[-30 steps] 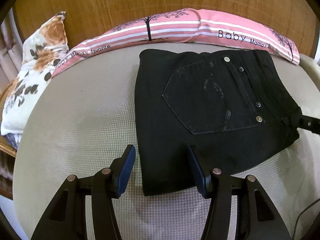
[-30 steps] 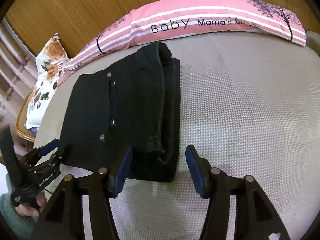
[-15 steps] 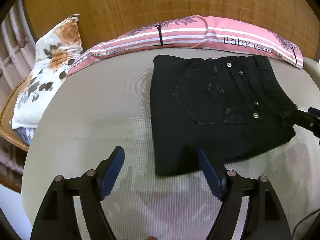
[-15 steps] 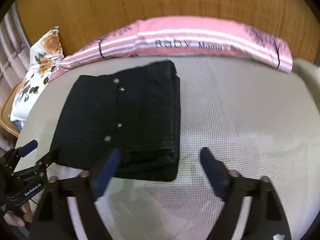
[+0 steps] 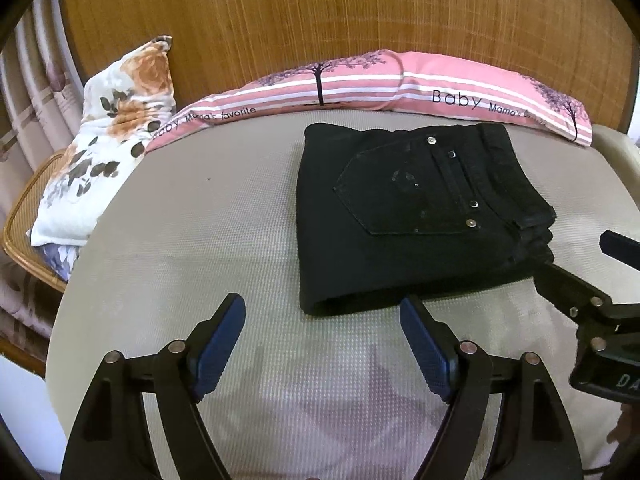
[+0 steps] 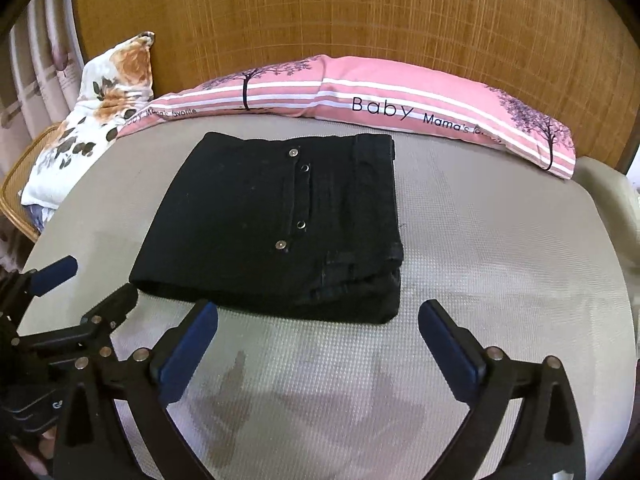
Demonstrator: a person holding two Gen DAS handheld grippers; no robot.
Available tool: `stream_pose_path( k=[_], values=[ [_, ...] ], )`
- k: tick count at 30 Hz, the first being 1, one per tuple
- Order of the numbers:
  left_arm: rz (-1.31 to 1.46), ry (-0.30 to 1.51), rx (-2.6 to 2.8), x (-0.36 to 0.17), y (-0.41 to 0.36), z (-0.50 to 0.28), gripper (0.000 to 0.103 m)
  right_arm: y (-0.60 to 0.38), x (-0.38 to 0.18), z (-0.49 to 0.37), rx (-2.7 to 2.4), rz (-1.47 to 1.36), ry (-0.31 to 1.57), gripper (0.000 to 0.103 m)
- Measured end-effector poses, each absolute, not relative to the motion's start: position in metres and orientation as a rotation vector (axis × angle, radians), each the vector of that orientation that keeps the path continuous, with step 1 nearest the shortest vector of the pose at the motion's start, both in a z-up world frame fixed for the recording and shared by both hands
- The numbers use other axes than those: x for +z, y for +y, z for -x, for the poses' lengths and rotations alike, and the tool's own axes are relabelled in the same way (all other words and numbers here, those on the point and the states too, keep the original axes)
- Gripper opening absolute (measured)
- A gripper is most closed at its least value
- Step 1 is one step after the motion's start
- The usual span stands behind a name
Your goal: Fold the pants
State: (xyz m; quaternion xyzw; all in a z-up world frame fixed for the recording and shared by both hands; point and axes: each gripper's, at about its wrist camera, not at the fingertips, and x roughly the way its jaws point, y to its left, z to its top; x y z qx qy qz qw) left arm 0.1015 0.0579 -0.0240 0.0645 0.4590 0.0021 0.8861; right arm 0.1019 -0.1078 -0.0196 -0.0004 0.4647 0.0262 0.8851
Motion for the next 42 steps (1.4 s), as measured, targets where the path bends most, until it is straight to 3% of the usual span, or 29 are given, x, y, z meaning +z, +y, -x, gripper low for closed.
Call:
stream_pose_path(
  k=[42],
  values=[
    [-0.141,0.971,0.019,-0.029,0.057,-0.079,0.08,-0.103,-0.025,-0.084,0.061,-0.002,0.988,0.099]
  ],
)
